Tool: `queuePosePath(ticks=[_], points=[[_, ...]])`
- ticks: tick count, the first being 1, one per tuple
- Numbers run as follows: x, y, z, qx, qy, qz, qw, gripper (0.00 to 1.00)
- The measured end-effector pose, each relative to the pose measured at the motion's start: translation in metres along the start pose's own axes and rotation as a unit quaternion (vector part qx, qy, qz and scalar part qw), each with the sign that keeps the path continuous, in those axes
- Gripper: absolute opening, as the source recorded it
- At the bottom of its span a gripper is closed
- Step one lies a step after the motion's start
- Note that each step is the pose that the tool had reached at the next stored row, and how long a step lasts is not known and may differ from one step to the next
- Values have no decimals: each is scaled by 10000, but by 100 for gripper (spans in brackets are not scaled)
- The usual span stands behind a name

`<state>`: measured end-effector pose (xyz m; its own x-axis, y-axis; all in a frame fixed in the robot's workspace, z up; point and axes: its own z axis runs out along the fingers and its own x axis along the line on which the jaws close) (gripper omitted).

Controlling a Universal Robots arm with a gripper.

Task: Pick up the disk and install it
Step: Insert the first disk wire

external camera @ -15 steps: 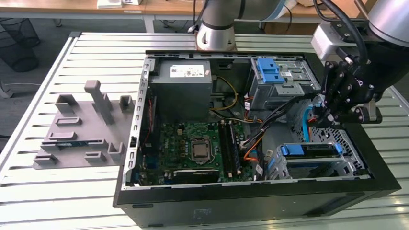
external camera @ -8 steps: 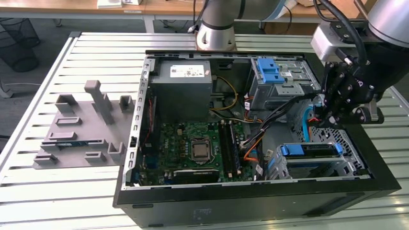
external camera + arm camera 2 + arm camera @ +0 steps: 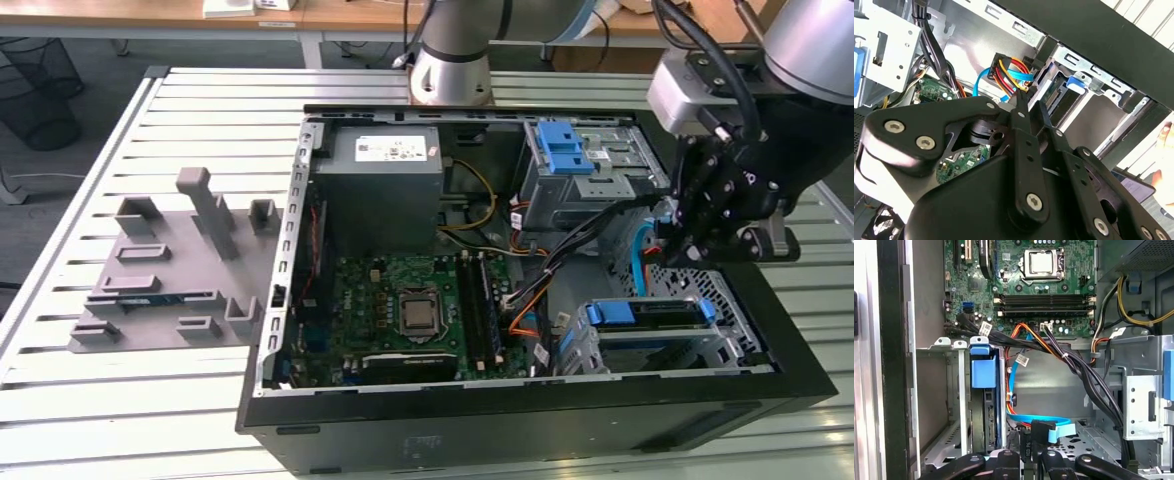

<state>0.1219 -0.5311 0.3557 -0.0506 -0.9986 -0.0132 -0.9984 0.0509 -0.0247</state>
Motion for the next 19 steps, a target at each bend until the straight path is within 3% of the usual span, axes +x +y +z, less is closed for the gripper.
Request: queuePosePath(ticks=[4,5,6,12,15,19], points=[[0,-1,20,48,-1,-1,10000,24],[0,-1,20,48,-1,-2,10000,24],[0,0,20,49,-1,-1,10000,17],[4,0,22,50,-3,-1,10000,17],[42,-1,22,50,1,0,10000,17],[124,-6,33,52,42,-2,10000,17]])
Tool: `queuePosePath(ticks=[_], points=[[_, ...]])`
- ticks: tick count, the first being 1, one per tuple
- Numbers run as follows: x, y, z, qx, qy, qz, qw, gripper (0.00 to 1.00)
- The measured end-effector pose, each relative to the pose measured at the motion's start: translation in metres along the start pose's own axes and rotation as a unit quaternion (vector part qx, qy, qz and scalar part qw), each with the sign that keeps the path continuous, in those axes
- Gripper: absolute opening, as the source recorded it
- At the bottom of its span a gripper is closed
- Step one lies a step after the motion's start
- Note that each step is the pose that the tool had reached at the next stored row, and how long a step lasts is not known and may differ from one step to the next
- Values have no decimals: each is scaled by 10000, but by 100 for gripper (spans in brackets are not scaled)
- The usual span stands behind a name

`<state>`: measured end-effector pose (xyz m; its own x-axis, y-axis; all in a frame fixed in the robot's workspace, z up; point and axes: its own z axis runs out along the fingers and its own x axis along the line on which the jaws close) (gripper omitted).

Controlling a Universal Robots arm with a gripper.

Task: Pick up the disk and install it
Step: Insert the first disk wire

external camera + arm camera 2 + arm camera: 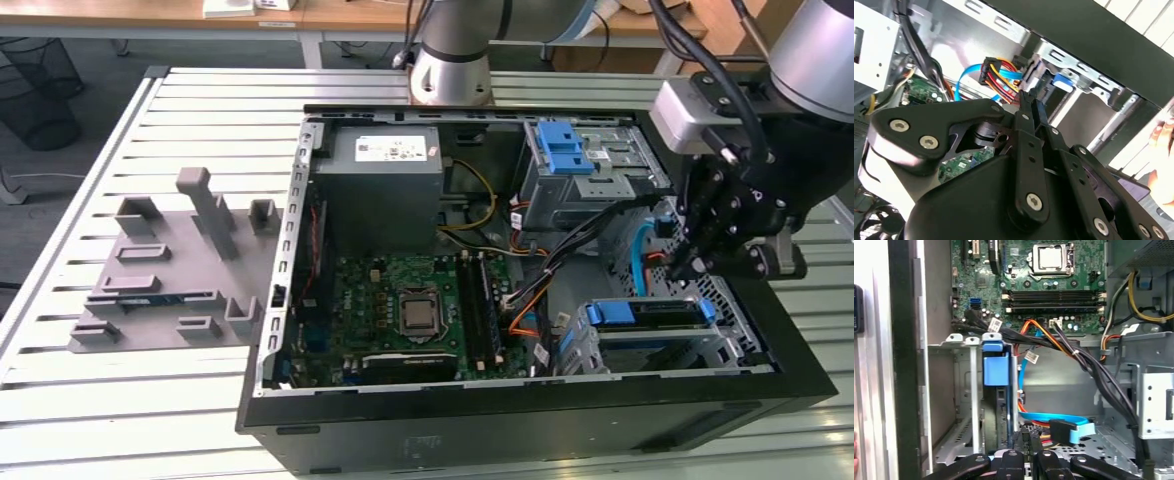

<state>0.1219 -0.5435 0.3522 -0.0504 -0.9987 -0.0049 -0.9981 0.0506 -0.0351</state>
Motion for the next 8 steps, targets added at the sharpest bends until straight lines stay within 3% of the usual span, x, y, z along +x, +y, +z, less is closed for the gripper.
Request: queuePosePath(ticks=[2,4,6,8], points=[[42,-1,14,0,6,0,10000,17],[77,-4,31,-31,8,-1,10000,17],[88,-6,44,-66,10,0,10000,17],[89,-5,50,-66,10,0,10000,17]])
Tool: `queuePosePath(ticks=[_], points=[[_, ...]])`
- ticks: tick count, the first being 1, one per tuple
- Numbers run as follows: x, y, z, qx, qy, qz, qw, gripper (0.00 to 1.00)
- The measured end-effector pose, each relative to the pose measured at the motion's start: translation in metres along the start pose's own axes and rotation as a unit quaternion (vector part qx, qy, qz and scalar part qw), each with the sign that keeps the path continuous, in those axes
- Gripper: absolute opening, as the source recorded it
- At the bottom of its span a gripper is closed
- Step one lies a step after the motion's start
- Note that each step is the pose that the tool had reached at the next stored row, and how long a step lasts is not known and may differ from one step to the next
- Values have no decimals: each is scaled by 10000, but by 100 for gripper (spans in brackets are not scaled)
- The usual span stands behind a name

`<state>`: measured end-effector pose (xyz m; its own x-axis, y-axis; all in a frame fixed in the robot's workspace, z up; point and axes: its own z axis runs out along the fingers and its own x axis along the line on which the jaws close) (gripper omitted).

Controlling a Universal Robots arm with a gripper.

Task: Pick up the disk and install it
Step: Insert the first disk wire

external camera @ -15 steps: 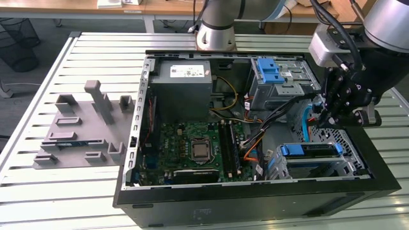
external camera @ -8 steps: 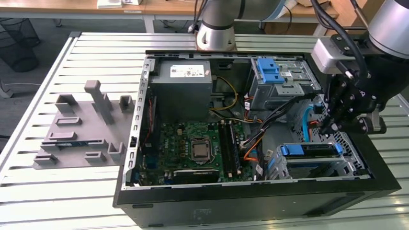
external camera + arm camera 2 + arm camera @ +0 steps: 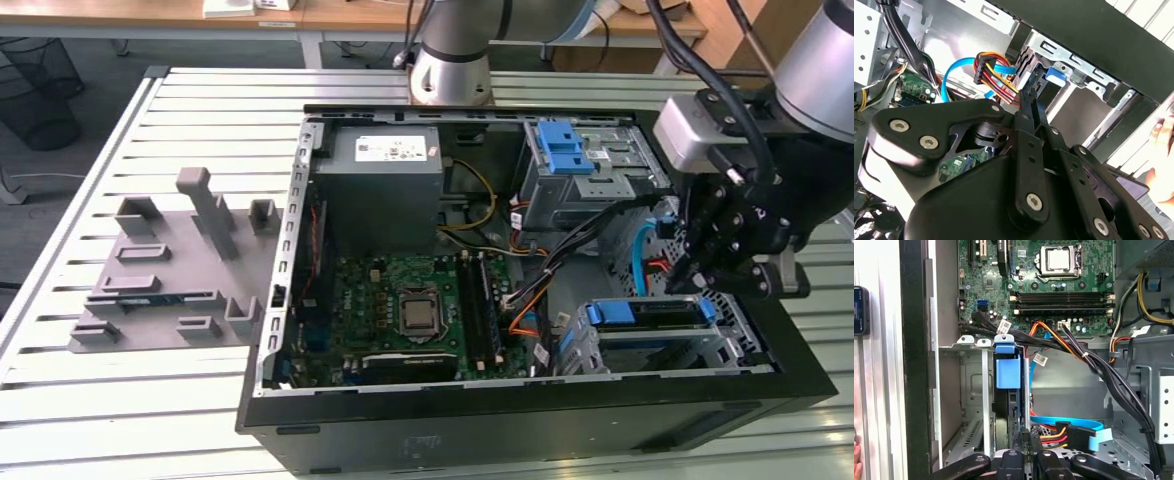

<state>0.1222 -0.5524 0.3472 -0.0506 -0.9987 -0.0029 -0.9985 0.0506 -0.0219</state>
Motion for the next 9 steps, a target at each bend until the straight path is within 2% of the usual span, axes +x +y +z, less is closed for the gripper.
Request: queuePosePath(ticks=[5,9], points=[[4,-5,69,-2,0,-1,10000,17],[4,-5,80,-5,-1,-21,10000,17]])
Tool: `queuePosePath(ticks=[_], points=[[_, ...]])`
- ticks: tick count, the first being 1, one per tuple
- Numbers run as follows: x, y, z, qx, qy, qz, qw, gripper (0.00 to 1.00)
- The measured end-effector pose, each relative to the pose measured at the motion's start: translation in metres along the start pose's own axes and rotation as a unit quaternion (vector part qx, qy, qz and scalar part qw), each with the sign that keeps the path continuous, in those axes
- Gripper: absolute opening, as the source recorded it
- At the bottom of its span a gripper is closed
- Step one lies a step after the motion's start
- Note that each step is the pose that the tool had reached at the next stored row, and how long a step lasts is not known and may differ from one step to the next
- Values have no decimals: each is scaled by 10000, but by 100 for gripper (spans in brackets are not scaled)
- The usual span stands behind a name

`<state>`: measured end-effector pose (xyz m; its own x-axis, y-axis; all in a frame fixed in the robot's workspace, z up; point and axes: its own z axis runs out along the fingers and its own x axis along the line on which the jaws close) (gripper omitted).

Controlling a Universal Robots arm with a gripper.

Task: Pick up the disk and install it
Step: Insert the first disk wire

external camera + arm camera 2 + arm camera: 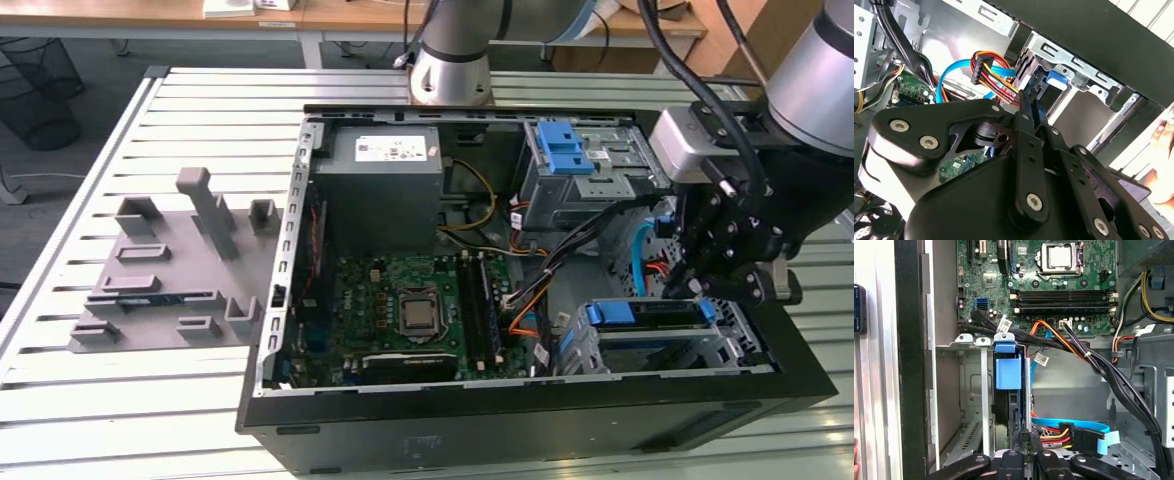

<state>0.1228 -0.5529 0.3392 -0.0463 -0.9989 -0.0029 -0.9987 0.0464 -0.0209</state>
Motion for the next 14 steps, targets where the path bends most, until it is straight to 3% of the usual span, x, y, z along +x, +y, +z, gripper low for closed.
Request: queuePosePath(ticks=[3,6,11,14], points=[[0,0,11,-2,-4,-199,9998,17],[8,-2,16,-9,-5,-201,9998,17],[26,-19,22,-103,-2,-188,9998,17],[26,-37,28,-120,-1,-169,9998,17]])
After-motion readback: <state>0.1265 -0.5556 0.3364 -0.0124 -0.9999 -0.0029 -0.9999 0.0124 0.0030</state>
